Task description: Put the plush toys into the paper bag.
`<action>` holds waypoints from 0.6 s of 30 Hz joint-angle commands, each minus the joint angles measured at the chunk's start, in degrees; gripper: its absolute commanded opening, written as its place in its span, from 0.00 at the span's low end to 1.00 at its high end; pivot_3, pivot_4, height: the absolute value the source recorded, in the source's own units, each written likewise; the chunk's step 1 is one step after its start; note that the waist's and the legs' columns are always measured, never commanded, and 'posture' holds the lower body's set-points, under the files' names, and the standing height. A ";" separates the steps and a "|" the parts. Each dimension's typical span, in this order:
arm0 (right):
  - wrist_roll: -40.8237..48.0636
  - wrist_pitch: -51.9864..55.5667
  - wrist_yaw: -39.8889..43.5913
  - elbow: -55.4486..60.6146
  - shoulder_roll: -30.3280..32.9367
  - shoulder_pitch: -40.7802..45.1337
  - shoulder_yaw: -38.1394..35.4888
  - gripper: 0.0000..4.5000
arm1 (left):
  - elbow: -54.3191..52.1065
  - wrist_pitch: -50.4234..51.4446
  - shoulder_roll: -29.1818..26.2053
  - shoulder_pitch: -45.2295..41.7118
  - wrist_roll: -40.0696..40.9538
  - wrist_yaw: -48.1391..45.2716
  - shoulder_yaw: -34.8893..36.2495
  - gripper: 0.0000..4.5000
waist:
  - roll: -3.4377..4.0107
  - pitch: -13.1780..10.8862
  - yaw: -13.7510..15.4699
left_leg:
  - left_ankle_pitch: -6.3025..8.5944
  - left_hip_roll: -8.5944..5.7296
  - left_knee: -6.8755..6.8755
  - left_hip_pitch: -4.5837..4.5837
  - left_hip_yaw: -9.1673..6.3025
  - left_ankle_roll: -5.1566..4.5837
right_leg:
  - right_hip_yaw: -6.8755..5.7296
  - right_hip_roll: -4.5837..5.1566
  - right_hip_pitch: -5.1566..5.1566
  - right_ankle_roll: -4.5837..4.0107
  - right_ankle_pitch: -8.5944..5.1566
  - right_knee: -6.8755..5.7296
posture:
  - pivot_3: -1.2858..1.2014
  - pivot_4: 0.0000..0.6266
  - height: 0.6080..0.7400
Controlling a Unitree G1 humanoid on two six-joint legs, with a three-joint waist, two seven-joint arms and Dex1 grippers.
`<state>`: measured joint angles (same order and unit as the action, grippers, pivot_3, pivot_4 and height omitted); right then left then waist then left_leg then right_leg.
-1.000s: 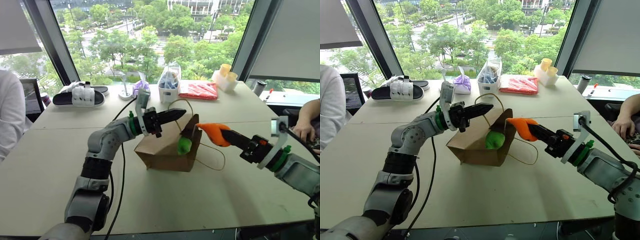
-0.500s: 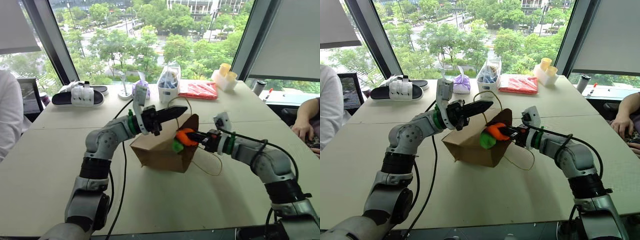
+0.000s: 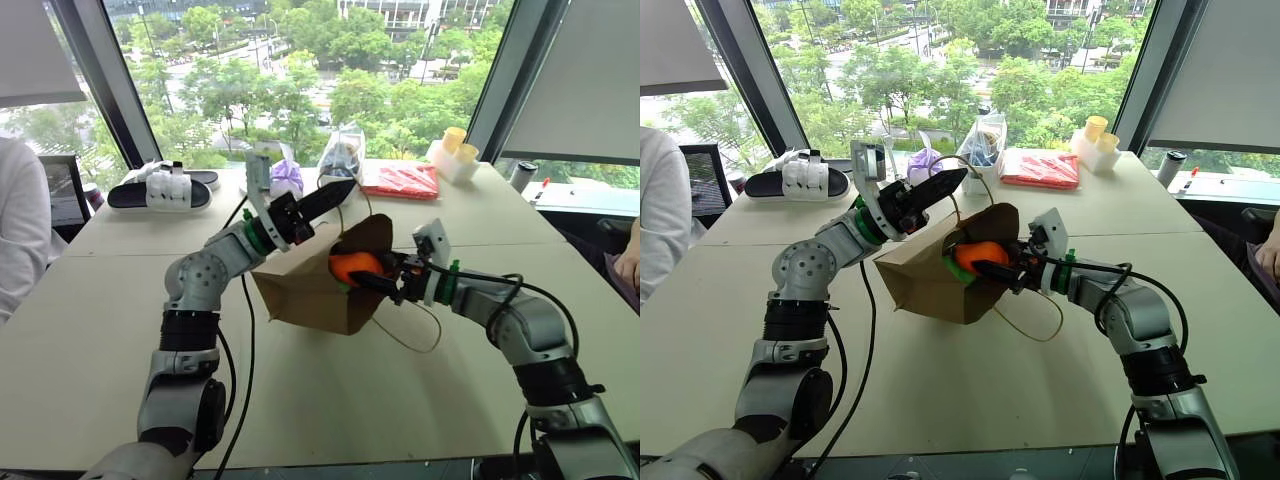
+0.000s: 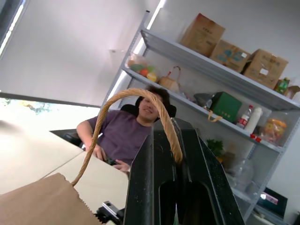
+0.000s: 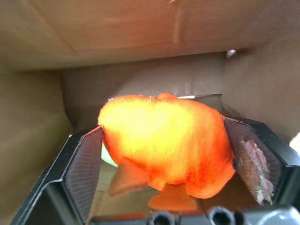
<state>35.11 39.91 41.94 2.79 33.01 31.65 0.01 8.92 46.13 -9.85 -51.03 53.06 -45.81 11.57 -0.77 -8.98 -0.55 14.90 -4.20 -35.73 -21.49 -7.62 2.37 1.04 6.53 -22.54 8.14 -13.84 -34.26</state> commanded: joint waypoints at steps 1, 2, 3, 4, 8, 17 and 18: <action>4.71 3.49 -0.20 6.82 1.69 -2.07 -6.20 0.99 | -0.91 -0.62 0.36 -0.54 1.14 0.45 0.92 0.00 | 0.00 0.00 -0.06 | 0.02 0.00 0.00 0.00 0.01 -0.03 | 0.00 0.00 0.00 0.00 0.00 0.00 | 0.52 0.24 1.00; 5.89 4.60 -0.44 8.12 1.83 -2.82 -7.32 0.99 | -0.87 -0.67 0.44 -0.50 1.09 0.49 0.91 0.00 | 0.00 0.00 -0.06 | 0.03 0.00 0.01 0.01 0.01 -0.06 | 0.01 0.00 0.00 0.00 0.00 0.00 | 0.52 0.24 1.00; 7.46 5.88 -0.76 9.46 1.93 -3.56 -8.78 0.99 | -0.73 -0.79 0.57 -0.53 0.96 0.51 0.84 0.00 | 0.00 0.00 -0.12 | 0.07 0.01 0.01 0.01 0.01 -0.13 | 0.01 0.00 0.00 0.00 0.00 0.00 | 0.52 0.24 1.00; 8.85 6.99 -1.11 10.56 1.97 -4.14 -10.02 0.99 | -0.59 -0.89 0.68 -0.57 0.84 0.53 0.79 0.00 | 0.00 0.00 -0.17 | 0.08 0.01 0.01 0.02 0.01 -0.14 | 0.01 0.00 0.00 0.00 0.00 -0.01 | 0.52 0.24 1.00; 12.78 10.22 -3.01 14.48 2.15 -6.26 -13.63 0.99 | -0.06 -1.10 1.04 -0.76 0.58 0.58 0.82 0.00 | 0.00 0.00 -0.17 | 0.11 0.03 0.04 0.05 0.02 -0.19 | 0.01 -0.01 0.00 0.00 0.00 -0.02 | 0.52 0.24 1.00; 22.83 13.51 -13.81 16.34 1.21 -15.28 -31.64 0.99 | 0.50 -1.67 1.30 -0.95 0.58 0.70 1.10 0.00 | -0.01 0.00 0.43 | 0.12 0.00 -0.01 0.02 0.02 -0.21 | 0.00 0.02 0.07 0.00 0.00 0.02 | 0.52 0.24 1.00; 25.44 12.77 -17.31 15.37 -0.23 -16.49 -36.19 0.99 | 0.52 -1.67 1.30 -0.86 0.59 0.65 1.12 0.00 | -0.01 0.00 0.65 | 0.12 0.00 0.00 0.02 0.02 -0.21 | 0.00 0.02 0.07 0.00 0.00 0.03 | 0.52 0.24 1.00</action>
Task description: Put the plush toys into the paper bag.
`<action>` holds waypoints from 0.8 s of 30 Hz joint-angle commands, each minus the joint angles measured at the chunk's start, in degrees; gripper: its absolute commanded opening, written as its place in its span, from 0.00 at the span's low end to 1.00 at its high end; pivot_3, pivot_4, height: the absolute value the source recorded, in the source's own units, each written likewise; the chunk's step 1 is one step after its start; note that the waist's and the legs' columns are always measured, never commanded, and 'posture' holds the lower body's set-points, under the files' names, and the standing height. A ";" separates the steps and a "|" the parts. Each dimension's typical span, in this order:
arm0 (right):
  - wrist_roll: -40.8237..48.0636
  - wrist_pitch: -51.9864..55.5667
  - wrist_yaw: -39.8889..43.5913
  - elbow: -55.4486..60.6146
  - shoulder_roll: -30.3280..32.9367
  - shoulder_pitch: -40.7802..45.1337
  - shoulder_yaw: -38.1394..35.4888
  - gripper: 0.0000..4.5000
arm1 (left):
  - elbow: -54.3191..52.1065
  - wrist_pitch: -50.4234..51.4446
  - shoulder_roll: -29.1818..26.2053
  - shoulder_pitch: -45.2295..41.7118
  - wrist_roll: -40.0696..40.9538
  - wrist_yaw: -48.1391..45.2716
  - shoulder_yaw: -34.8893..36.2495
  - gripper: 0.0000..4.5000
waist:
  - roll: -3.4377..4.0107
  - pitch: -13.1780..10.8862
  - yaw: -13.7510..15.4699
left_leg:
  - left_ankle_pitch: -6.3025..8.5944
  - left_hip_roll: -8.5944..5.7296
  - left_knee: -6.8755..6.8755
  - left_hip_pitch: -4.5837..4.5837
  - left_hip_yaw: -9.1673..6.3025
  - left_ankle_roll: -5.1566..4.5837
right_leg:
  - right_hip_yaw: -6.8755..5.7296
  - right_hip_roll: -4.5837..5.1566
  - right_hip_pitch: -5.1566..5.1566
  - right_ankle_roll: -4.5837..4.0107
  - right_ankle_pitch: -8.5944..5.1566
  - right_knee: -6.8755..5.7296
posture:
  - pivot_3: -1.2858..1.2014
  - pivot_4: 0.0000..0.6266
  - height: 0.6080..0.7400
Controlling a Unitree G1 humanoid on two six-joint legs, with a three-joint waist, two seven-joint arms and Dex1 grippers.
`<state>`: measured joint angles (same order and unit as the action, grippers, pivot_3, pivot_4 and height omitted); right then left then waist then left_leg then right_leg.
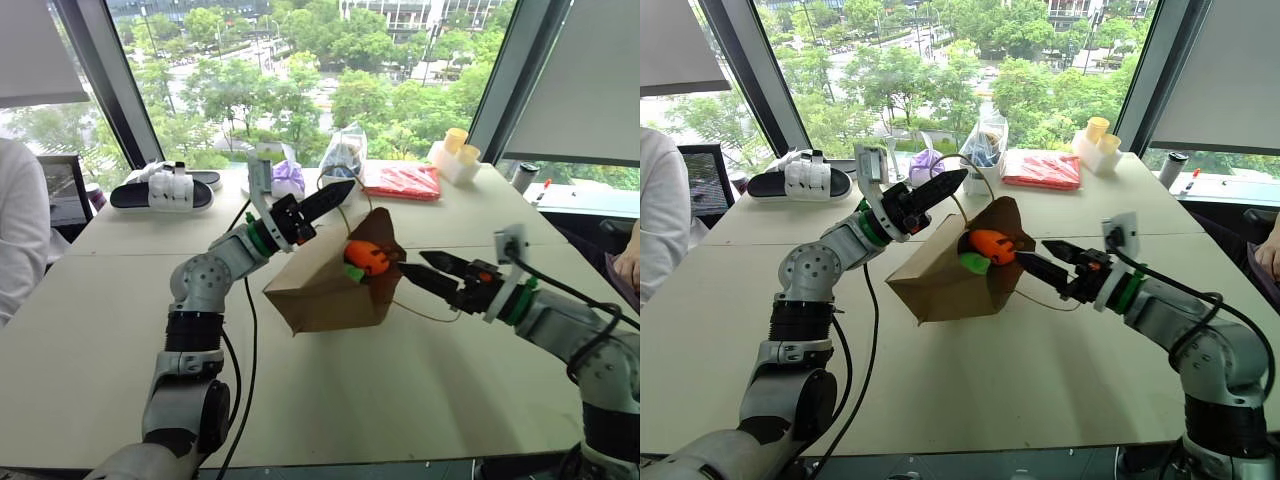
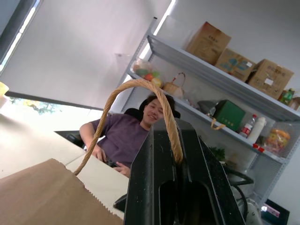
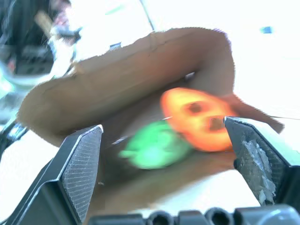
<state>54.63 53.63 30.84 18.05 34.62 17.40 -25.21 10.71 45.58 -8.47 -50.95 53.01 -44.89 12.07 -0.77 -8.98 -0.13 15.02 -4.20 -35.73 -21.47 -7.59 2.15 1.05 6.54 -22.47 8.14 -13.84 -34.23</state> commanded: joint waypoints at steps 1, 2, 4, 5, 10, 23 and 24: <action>8.73 -1.32 -9.16 -0.90 -3.10 -3.51 -14.74 0.99 | -1.24 -1.13 -0.04 -0.86 0.65 -0.29 0.62 0.00 | 0.00 0.00 0.47 | 0.00 0.00 0.01 0.01 0.01 0.00 | 0.01 0.00 0.00 0.00 0.00 0.00 | 0.52 0.24 1.00; 10.88 -1.44 -11.32 -1.43 -3.89 -4.36 -17.07 0.99 | -1.30 -1.10 0.01 -0.77 0.68 -0.27 0.61 0.00 | 0.00 0.00 0.73 | 0.00 0.01 0.03 0.01 0.01 0.00 | 0.00 0.00 -0.01 0.00 0.00 0.00 | 0.52 0.24 1.00; 13.72 -0.19 -13.85 -0.24 -5.34 -9.00 -18.96 0.99 | -1.41 -1.04 0.17 -0.62 0.68 -0.34 0.43 0.00 | 0.00 0.00 0.80 | 0.00 0.01 0.03 0.02 0.04 0.00 | 0.03 0.00 0.00 0.00 0.00 -0.01 | 0.52 0.24 1.00; 14.74 0.43 -14.76 0.69 -5.87 -11.22 -19.12 0.99 | -1.42 -1.02 0.24 -0.59 0.68 -0.36 0.37 0.00 | 0.01 0.01 0.80 | 0.00 0.01 0.03 0.04 0.05 0.00 | 0.03 0.00 0.00 -0.01 0.00 -0.01 | 0.52 0.24 1.00; 19.62 0.08 -20.42 3.58 -10.43 -18.60 -17.38 0.99 | -1.14 -0.93 0.42 -0.41 0.51 -0.65 0.05 0.00 | 0.06 0.03 0.38 | 0.00 0.04 0.04 0.08 0.13 -0.01 | 0.10 -0.03 -0.01 -0.01 0.00 -0.05 | 0.52 0.24 1.00; 24.06 -7.00 -26.63 1.03 -23.64 -17.38 -4.49 0.88 | -2.76 -0.97 1.33 0.75 -0.10 -0.83 -2.13 0.00 | 0.08 0.05 0.30 | 0.00 0.04 0.04 0.10 0.08 -0.01 | 0.08 -0.05 0.00 -0.01 0.00 -0.06 | 0.52 0.24 1.00; 24.39 -7.55 -26.44 1.15 -23.79 -17.25 -4.14 0.81 | -2.94 -0.88 1.21 0.77 -0.08 -0.73 -2.06 0.00 | 0.08 0.05 0.33 | 0.00 0.04 0.04 0.10 0.08 -0.01 | 0.08 -0.05 0.00 -0.01 0.00 -0.06 | 0.52 0.24 1.00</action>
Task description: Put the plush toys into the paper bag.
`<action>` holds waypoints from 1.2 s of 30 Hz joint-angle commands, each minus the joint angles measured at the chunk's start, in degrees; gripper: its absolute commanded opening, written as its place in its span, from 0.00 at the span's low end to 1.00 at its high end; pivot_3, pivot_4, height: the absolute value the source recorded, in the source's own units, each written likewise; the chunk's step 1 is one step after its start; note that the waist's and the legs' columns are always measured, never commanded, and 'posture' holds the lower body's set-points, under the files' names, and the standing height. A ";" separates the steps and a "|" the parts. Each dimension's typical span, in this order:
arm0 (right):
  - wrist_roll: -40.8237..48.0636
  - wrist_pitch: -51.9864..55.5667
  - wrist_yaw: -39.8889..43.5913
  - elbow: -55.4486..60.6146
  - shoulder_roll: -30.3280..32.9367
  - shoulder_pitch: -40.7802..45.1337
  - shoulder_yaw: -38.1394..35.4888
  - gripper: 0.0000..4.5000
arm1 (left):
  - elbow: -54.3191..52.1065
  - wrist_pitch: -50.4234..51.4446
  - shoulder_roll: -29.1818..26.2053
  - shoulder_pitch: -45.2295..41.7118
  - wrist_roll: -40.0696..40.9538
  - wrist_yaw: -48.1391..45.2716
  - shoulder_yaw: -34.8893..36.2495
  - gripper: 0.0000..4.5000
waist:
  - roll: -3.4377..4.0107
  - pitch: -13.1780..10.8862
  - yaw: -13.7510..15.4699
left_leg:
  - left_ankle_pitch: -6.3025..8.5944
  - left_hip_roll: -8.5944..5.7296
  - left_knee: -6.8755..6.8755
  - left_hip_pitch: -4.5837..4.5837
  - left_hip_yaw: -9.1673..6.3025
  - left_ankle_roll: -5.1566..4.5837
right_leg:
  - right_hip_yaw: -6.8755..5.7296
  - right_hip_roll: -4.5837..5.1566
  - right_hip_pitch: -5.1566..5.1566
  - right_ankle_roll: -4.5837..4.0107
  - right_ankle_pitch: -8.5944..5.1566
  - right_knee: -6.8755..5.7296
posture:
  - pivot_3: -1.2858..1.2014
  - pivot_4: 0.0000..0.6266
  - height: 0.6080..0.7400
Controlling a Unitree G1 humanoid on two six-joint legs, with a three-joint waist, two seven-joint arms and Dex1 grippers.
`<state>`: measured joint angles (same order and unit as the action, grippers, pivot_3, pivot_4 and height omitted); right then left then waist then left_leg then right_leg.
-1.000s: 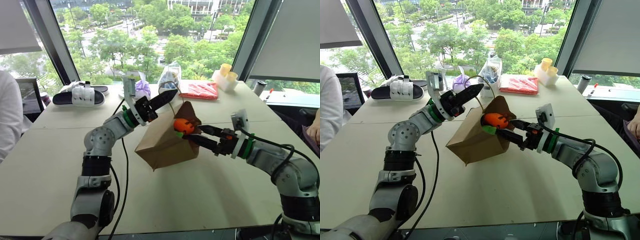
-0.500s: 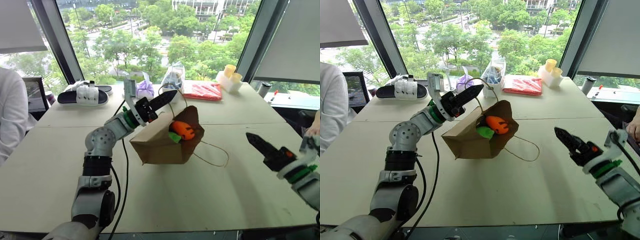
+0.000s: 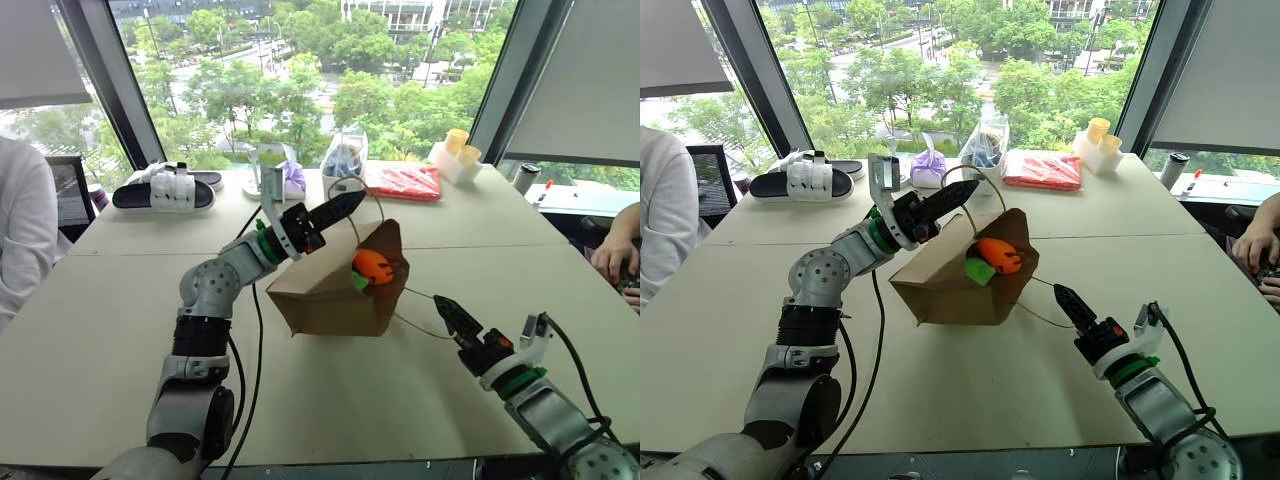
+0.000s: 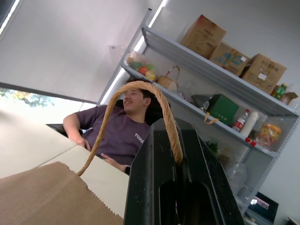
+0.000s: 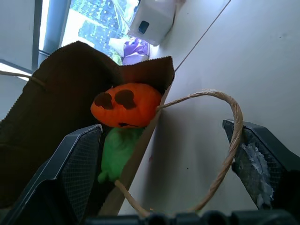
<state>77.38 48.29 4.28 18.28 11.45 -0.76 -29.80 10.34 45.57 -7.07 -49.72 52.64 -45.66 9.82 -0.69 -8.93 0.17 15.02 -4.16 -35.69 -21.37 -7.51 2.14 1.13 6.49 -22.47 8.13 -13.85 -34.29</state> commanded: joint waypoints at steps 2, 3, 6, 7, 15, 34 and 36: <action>2.49 -2.72 0.05 1.28 -0.46 0.65 0.85 0.60 | -2.92 -0.71 -0.52 -0.29 0.31 0.25 0.37 0.00 | 0.00 0.00 0.06 | 0.00 0.00 0.00 -0.01 0.00 0.00 | 0.00 0.00 -0.01 0.00 0.00 0.00 | 0.52 0.24 1.00; 3.04 -2.87 0.04 1.55 -0.20 0.42 0.94 0.50 | -3.13 -0.69 -0.71 -0.16 0.26 0.24 0.37 0.00 | 0.00 0.00 0.06 | 0.00 0.00 0.00 -0.01 0.00 0.00 | 0.00 0.00 -0.01 0.00 0.00 0.00 | 0.52 0.24 1.00; 4.19 -3.50 0.26 2.46 0.92 -0.39 0.82 0.14 | -3.98 -0.83 -1.37 0.30 -0.36 -0.34 -0.34 0.00 | 0.00 0.00 0.04 | 0.00 0.00 0.01 -0.01 -0.01 0.00 | 0.00 0.00 -0.01 0.00 0.00 0.00 | 0.52 0.24 1.00; 4.69 -3.73 0.56 2.74 1.44 -0.57 0.69 0.01 | -4.34 -1.06 -1.70 0.51 -0.91 -0.84 -0.92 0.00 | 0.00 0.00 0.04 | 0.00 0.00 0.01 0.00 -0.01 0.00 | 0.00 0.00 -0.01 0.00 0.00 0.00 | 0.52 0.24 1.00; 17.65 -7.51 3.71 8.16 10.77 4.12 -4.79 0.00 | -5.86 -0.79 -2.59 -1.73 0.49 -2.75 -1.11 0.00 | 0.01 -0.02 0.13 | 0.00 0.00 0.00 -0.01 0.00 -0.01 | 0.00 0.00 0.02 0.00 0.00 0.03 | 0.52 0.24 1.00; 14.73 -9.26 5.89 10.01 17.57 4.08 4.74 0.13 | 3.41 -5.03 -4.43 2.47 -6.42 -4.75 -1.38 0.19 | -0.04 0.00 0.50 | 0.02 0.01 0.03 -0.05 -0.06 -0.04 | -0.05 -0.02 0.02 0.00 -0.01 0.08 | 0.52 0.24 1.00; 15.04 -9.42 7.29 10.44 17.70 2.81 4.53 0.31 | 3.45 -4.44 -4.54 2.47 -5.92 -5.14 -0.97 0.41 | -0.04 0.00 0.48 | 0.02 0.01 0.02 -0.06 -0.05 -0.04 | -0.05 -0.02 0.01 0.00 -0.01 0.07 | 0.52 0.24 1.00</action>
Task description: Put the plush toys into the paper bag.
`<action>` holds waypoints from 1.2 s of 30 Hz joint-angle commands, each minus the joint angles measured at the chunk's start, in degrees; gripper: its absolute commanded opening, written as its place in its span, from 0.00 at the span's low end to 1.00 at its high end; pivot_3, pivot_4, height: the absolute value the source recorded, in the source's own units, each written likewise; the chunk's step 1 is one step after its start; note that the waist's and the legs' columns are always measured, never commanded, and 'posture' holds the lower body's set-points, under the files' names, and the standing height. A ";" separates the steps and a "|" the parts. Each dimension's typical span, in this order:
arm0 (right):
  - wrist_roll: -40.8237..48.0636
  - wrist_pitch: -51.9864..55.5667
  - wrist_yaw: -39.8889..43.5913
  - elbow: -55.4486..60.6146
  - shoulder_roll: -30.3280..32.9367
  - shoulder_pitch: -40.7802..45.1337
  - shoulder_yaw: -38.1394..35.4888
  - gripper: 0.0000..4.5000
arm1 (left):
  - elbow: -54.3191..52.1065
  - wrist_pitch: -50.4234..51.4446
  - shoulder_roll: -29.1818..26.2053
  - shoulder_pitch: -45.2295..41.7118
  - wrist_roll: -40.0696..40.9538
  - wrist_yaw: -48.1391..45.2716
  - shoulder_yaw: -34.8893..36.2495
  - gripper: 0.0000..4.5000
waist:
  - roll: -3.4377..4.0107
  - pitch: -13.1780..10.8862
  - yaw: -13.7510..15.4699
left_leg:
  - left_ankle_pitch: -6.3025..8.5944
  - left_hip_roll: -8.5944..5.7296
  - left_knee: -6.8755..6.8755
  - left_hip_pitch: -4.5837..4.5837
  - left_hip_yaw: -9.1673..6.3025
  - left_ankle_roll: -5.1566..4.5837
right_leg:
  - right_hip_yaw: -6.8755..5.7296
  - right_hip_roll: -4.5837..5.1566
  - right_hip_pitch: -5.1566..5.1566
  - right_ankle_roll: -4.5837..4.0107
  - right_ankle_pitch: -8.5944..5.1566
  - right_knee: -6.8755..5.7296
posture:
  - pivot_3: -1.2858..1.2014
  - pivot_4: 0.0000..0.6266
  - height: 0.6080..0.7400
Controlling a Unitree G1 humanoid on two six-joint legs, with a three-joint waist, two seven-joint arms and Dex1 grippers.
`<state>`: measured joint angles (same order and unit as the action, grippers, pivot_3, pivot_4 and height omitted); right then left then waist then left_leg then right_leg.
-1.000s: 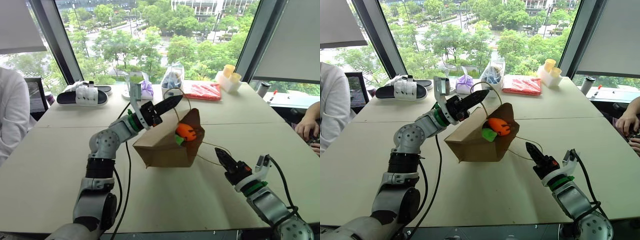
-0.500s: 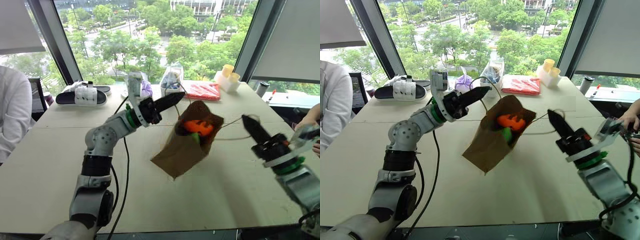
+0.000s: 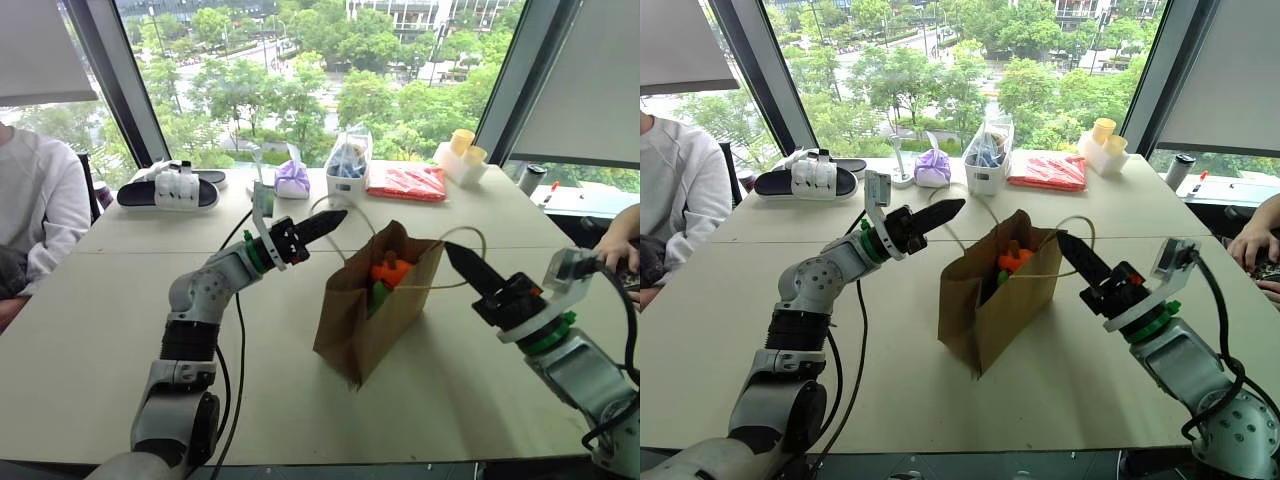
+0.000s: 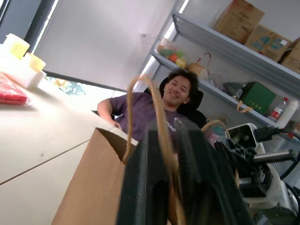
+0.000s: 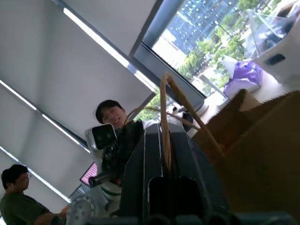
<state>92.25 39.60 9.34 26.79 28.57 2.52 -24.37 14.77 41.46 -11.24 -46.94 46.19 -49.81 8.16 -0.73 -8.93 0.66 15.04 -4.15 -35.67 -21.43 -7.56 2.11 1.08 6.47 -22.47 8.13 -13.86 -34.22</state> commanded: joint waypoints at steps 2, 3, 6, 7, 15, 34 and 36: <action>0.52 -0.97 2.77 2.44 0.84 -1.24 -1.21 0.54 | -1.36 0.15 -0.43 -0.20 0.93 -1.13 0.90 0.63 | -0.01 0.00 -0.03 | 0.00 0.00 0.00 0.01 -0.01 0.00 | 0.00 0.00 0.02 0.00 0.00 -0.01 | 0.52 0.24 1.00; 0.70 -0.89 3.19 2.85 1.17 -1.63 -1.33 0.64 | -1.58 0.25 -0.44 -0.11 0.97 -1.06 0.93 0.74 | -0.01 0.00 -0.07 | 0.00 0.01 0.00 0.03 -0.01 0.00 | 0.00 0.00 0.03 0.00 0.00 -0.02 | 0.52 0.24 1.00; 0.42 -0.22 4.49 4.53 2.79 -3.38 -1.55 0.99 | -2.85 0.41 -0.94 0.35 0.34 0.17 0.88 1.00 | -0.01 0.00 -0.09 | 0.00 0.01 0.00 0.03 -0.01 0.00 | 0.00 0.00 0.02 0.00 0.00 -0.02 | 0.52 0.24 1.00; 0.82 0.08 5.29 5.42 3.47 -4.48 -1.77 0.99 | -3.75 1.13 -1.25 0.62 0.78 0.67 1.13 1.00 | -0.01 0.00 -0.06 | 0.00 0.01 0.00 0.02 -0.01 0.00 | 0.00 0.00 0.02 0.00 0.00 -0.02 | 0.52 0.24 1.00; 6.40 3.89 12.15 14.91 9.69 -21.89 -4.15 0.99 | -18.66 14.46 -11.86 9.58 11.31 4.15 7.33 1.00 | -0.05 -0.03 -0.54 | 0.03 0.10 0.16 0.05 -0.21 -0.04 | 0.03 -0.02 -0.06 0.01 -0.02 0.00 | 0.52 0.24 1.00; -13.70 3.37 13.08 1.25 8.86 -6.28 10.71 0.07 | -24.43 7.85 -17.18 20.41 4.59 5.79 2.89 1.00 | -0.19 -0.02 0.01 | 0.02 0.01 0.03 0.02 -0.07 -0.01 | 0.02 0.13 0.04 -0.27 -0.10 0.10 | 0.52 0.24 1.00; -14.32 3.14 12.15 -0.25 7.82 -5.18 10.16 0.07 | -27.28 7.51 -18.07 23.28 4.09 4.89 1.44 1.00 | -0.17 -0.01 -0.31 | 0.02 0.03 0.13 0.07 -0.02 -0.01 | 0.09 0.12 -0.03 -0.26 -0.10 0.08 | 0.52 0.24 1.00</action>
<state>78.45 43.52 21.92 26.58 36.92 -3.72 -13.35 -8.90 49.98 -28.61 -24.71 50.56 -43.63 10.21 -0.90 -8.94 0.35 15.06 -4.10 -35.51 -21.37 -7.58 2.09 1.17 6.59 -22.54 7.86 -13.96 -34.14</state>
